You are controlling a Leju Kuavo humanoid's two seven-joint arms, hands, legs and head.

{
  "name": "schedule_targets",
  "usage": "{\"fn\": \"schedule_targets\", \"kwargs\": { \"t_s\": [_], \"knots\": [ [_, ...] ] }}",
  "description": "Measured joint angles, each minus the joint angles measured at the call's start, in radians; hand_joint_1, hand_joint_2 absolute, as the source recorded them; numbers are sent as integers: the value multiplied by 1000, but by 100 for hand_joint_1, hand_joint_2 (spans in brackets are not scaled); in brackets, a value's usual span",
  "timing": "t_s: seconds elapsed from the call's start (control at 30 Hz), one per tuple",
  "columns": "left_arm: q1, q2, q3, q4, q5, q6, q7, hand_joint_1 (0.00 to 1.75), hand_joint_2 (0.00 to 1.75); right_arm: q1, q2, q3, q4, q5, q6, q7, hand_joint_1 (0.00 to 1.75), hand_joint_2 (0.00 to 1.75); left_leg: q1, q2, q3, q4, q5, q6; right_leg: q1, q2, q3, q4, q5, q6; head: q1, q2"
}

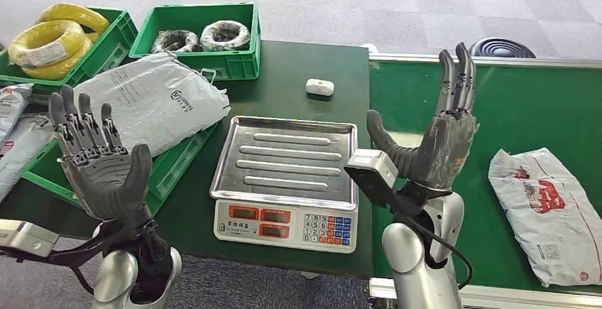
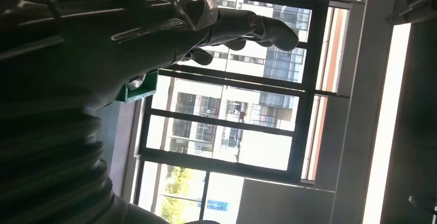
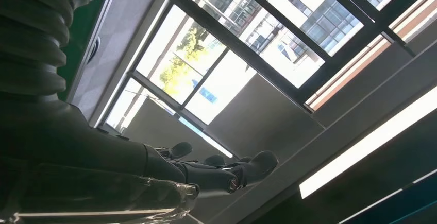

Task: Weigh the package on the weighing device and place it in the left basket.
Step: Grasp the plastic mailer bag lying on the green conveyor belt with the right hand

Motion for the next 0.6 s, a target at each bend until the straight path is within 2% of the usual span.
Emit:
{"fn": "schedule_targets", "kwargs": {
  "t_s": [0.13, 0.33, 0.47, 0.6],
  "knots": [
    [0, 0, 0, 1, 0, -5, 0, 0, 175, -22, -5, -13, 25, 48, 11, 30, 0, 175, 0, 0, -1, 0, 0, 0, 0, 0, -1, 0, 0, 0, 0, 0],
    [4, -10, 3, 8, -13, -19, 0, 0, 175, -120, -38, -116, 159, 276, 57, 172, 0, 175, 0, 0, -1, 0, 0, 0, 0, 0, 0, 0, 0, 0, 0, 0],
    [19, -13, 5, 8, -15, -35, 0, 0, 175, -211, -100, -219, 320, 348, 39, 203, 0, 175, 0, -1, 0, 1, 0, 0, 0, 0, 1, 0, 1, 1, 0, 0],
    [36, -14, 12, 4, -15, -37, 0, 0, 175, -323, -175, -324, 542, 352, -5, 211, 0, 175, 0, -1, 0, 1, 0, 0, -1, -1, 1, 0, 1, 1, 0, 0]
  ]
}}
